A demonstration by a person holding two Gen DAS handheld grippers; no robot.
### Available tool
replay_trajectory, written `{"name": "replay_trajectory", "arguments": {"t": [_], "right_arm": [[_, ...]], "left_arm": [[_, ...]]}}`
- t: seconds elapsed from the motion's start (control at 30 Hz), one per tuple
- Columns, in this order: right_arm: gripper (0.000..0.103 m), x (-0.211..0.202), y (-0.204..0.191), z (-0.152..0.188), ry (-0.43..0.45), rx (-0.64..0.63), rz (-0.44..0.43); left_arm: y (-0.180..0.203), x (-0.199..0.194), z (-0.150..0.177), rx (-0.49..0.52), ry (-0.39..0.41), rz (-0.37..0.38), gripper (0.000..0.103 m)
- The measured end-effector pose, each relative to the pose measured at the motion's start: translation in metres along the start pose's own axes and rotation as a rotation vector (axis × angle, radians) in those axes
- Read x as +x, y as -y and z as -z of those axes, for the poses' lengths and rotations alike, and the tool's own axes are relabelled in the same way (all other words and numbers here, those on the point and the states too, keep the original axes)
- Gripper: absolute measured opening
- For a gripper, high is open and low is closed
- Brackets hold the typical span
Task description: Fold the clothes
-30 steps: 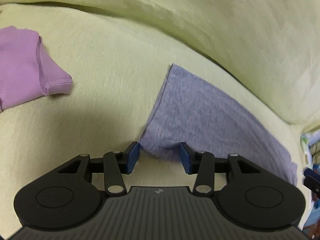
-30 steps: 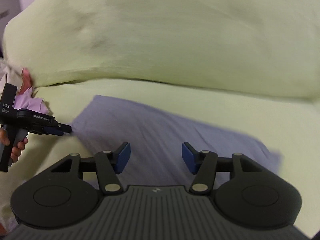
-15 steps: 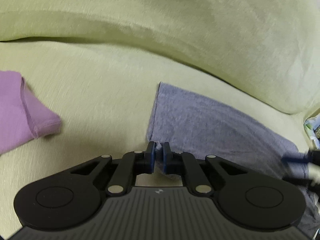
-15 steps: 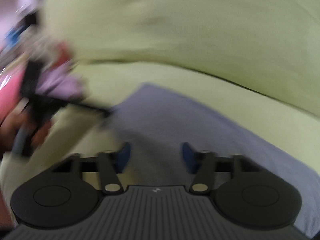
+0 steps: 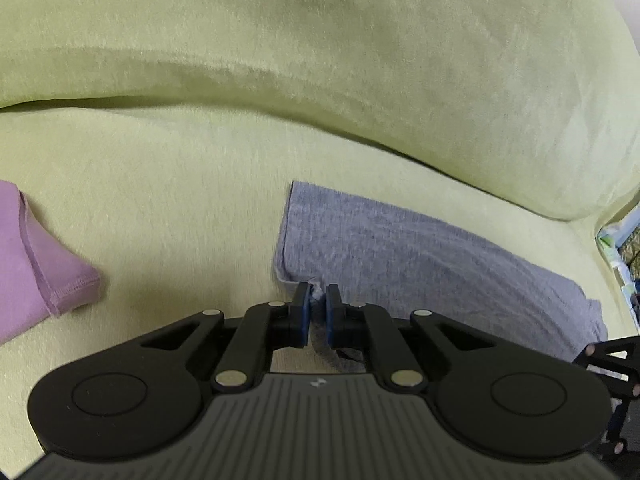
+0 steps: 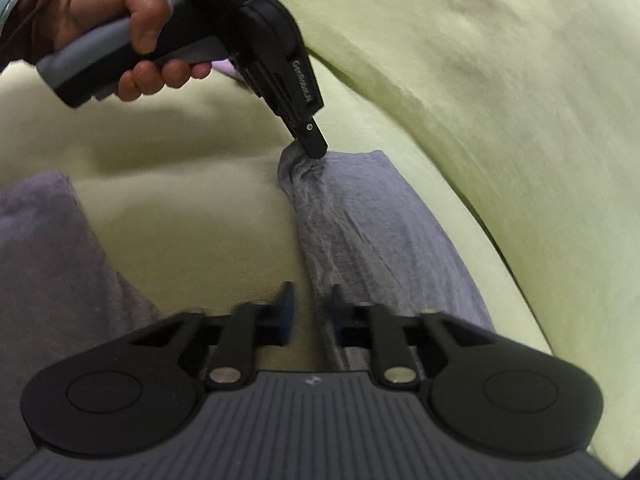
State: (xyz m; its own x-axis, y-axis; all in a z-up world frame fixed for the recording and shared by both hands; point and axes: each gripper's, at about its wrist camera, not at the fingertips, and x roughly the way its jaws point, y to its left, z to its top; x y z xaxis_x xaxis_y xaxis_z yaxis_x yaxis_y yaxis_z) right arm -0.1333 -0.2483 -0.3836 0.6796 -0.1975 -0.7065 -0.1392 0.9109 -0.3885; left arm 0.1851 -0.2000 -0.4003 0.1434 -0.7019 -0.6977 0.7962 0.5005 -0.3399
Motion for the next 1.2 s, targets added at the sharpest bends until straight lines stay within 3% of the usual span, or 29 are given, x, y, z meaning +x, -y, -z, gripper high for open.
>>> {"name": "replay_trajectory", "arguments": {"t": [0.1,0.17,0.23,0.43,0.47,0.5,0.57,0.63,0.7,0.77,0.8,0.93,1.0,1.07,1.2], "right_arm": [[0.000,-0.003,0.035,0.001,0.025,0.213,-0.107],[0.000,-0.004,0.067,0.006,0.044,0.419,-0.178],[0.000,-0.003,0.094,0.014,0.053,0.576,-0.206],[0.000,0.014,0.130,0.035,0.032,0.799,-0.249],[0.000,0.017,0.130,0.037,0.023,0.805,-0.252],[0.000,0.021,0.130,0.037,0.017,0.808,-0.255],[0.000,0.029,0.128,0.035,0.007,0.801,-0.255],[0.006,0.032,0.121,0.035,-0.007,0.791,-0.251],[0.018,0.035,0.115,0.033,0.001,0.774,-0.241],[0.023,0.031,0.111,0.029,0.026,0.754,-0.228],[0.026,0.026,0.111,0.029,0.032,0.754,-0.221],[0.030,0.018,0.114,0.031,0.038,0.778,-0.216],[0.032,0.015,0.115,0.034,0.035,0.785,-0.212],[0.033,0.010,0.115,0.039,0.036,0.796,-0.211],[0.035,0.002,0.117,0.048,0.048,0.826,-0.210]], "left_arm": [[0.001,-0.009,0.003,0.035,-0.001,-0.003,0.006],[0.001,-0.013,0.004,0.055,-0.012,0.003,0.006],[0.006,-0.018,0.007,0.121,-0.038,0.025,0.006],[0.048,-0.026,0.017,0.459,-0.085,0.009,0.012],[0.056,-0.026,0.019,0.528,-0.092,-0.007,0.019],[0.067,-0.027,0.023,0.648,-0.094,-0.059,0.036],[0.077,-0.027,0.030,0.798,-0.085,-0.148,0.050],[0.076,-0.027,0.035,0.918,-0.090,-0.245,0.050],[0.073,-0.032,0.036,0.909,-0.095,-0.215,0.048],[0.071,-0.039,0.038,0.905,-0.090,-0.157,0.049],[0.076,-0.042,0.044,0.953,-0.067,-0.134,0.049],[0.087,-0.029,0.058,1.113,-0.089,-0.141,0.044],[0.089,-0.017,0.062,1.201,-0.123,-0.163,0.027],[0.089,-0.012,0.062,1.240,-0.146,-0.161,0.019],[0.089,-0.008,0.062,1.294,-0.194,-0.126,0.019]]}}
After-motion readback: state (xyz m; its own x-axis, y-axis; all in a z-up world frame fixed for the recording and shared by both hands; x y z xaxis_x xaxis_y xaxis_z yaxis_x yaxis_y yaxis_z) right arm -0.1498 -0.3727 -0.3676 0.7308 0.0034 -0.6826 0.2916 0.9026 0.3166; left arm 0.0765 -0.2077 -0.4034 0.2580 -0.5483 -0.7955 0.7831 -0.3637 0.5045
